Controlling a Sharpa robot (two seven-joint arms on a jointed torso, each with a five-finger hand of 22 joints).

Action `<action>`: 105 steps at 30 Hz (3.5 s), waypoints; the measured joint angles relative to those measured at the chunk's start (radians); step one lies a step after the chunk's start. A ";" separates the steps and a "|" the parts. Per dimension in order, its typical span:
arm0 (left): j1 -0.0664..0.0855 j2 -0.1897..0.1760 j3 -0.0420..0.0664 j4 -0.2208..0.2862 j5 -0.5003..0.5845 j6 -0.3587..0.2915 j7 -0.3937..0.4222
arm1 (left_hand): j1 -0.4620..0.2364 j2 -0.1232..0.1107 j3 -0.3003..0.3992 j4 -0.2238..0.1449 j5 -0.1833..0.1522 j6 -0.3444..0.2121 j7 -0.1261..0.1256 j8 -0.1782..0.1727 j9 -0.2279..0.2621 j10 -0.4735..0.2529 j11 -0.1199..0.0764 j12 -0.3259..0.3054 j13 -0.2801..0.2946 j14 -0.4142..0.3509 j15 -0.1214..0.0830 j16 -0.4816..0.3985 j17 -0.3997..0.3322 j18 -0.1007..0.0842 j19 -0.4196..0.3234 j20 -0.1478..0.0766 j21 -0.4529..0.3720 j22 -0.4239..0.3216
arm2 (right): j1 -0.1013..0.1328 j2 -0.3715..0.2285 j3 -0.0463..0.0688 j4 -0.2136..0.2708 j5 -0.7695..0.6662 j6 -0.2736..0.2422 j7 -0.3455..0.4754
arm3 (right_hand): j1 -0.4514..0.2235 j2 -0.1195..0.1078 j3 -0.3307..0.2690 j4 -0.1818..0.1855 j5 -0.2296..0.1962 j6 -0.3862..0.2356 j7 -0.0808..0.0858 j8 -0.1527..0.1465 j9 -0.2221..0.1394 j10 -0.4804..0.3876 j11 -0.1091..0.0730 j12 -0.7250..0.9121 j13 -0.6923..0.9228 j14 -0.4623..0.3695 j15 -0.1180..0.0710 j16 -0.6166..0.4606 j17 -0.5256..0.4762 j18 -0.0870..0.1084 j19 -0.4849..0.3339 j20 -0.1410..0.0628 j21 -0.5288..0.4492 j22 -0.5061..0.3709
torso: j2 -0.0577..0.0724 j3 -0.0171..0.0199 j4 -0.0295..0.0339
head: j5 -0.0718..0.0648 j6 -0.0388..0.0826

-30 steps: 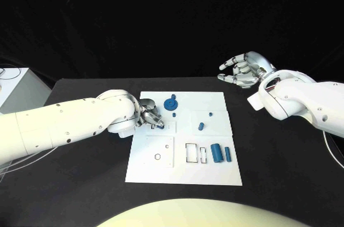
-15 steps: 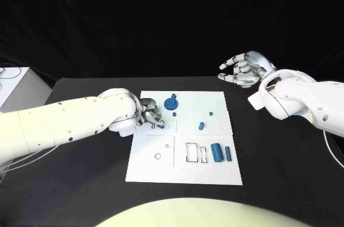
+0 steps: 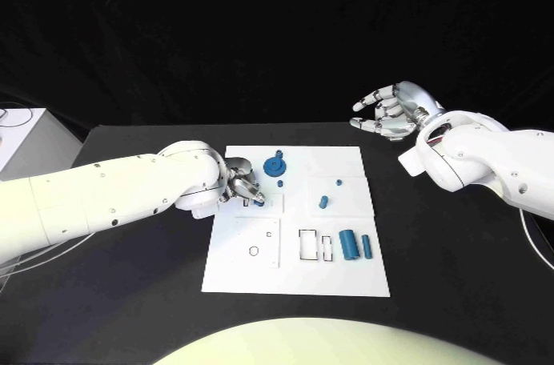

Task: Assemble the parts on the task board

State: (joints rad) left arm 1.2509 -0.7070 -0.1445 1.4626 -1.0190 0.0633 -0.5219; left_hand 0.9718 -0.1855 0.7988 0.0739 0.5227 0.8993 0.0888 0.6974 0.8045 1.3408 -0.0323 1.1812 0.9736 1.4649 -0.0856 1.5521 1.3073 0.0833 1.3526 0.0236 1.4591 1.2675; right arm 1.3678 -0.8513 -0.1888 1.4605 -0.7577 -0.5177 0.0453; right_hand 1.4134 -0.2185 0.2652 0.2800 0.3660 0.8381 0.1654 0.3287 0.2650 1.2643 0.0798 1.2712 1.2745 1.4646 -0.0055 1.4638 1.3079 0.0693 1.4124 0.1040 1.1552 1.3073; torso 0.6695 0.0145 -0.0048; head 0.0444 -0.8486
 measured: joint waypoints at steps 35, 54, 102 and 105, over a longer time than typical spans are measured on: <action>-0.002 0.022 -0.003 -0.015 0.000 0.013 -0.006 | -0.031 0.028 -0.022 -0.022 -0.024 0.041 -0.023 0.005 -0.008 0.041 -0.012 0.019 0.037 0.000 -0.007 0.012 0.000 0.000 0.014 -0.007 0.004 0.017 | -0.003 0.003 0.000 -0.001 0.000 0.004 0.000 | -0.004 -0.004 0.003 0.003 0.004 0.000 0.000 0.000 -0.001 0.000 0.000 -0.006 -0.004 0.000 0.000 -0.006 0.000 0.000 0.000 0.000 -0.005 0.001 | -0.001 -0.0002 0.0009 | -0.003 -0.005; -0.002 0.033 -0.003 -0.028 0.001 0.017 -0.006 | -0.047 0.018 -0.074 -0.073 -0.040 0.061 -0.043 -0.007 -0.019 0.045 -0.016 0.018 0.043 0.000 -0.008 0.012 0.000 0.000 0.014 -0.007 0.004 0.013 | -0.005 -0.001 0.000 0.000 0.000 0.008 0.001 | -0.004 -0.004 0.003 0.003 0.004 0.000 0.000 0.004 -0.001 0.000 0.000 -0.006 -0.006 0.000 0.000 -0.006 0.000 0.000 0.000 0.000 -0.005 0.000 | -0.002 0.0002 0.0010 | -0.014 -0.004; -0.003 -0.034 0.064 0.033 -0.001 0.033 -0.002 | 0.000 -0.026 -0.380 0.121 -0.291 0.112 -0.080 -0.038 -0.047 0.048 -0.019 0.004 0.060 0.002 -0.013 0.012 0.000 0.000 0.018 -0.011 -0.006 0.012 | -0.016 -0.007 0.000 -0.004 0.001 0.012 0.006 | -0.004 -0.004 0.003 0.003 0.004 0.000 0.000 0.004 -0.001 0.000 0.000 -0.006 -0.008 0.000 0.000 -0.006 0.000 0.000 0.000 0.000 -0.009 0.000 | -0.001 -0.0005 0.0012 | -0.016 0.009; -0.001 -0.041 0.079 0.040 0.000 0.043 -0.002 | 0.016 -0.026 -0.396 0.137 -0.308 0.101 -0.069 -0.043 -0.048 0.022 -0.016 -0.027 0.028 0.002 -0.013 0.006 0.000 0.000 0.010 -0.004 -0.021 -0.010 | -0.017 -0.006 0.000 -0.006 0.002 0.012 0.006 | -0.008 -0.008 0.003 0.003 0.004 0.000 0.000 0.004 -0.002 0.000 0.000 -0.006 -0.009 0.000 0.000 -0.006 0.000 0.000 0.000 0.000 -0.009 0.000 | -0.001 -0.0010 0.0010 | -0.016 0.010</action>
State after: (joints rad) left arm 1.2502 -0.7479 -0.0653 1.5028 -1.0188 0.1067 -0.5237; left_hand 0.9882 -0.2111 0.4026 0.2113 0.2149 1.0007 0.0196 0.6540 0.7569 1.3626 -0.0479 1.1545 1.0012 1.4668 -0.0981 1.5579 1.3073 0.0834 1.3626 0.0198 1.4383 1.2575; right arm 1.3512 -0.8574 -0.1887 1.4545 -0.7562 -0.5057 0.0514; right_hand 1.4054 -0.2264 0.2678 0.2827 0.3700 0.8381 0.1655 0.3325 0.2635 1.2643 0.0798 1.2653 1.2659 1.4646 -0.0055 1.4582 1.3080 0.0692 1.4124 0.1040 1.1463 1.3073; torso 0.6685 0.0135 -0.0038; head 0.0284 -0.8390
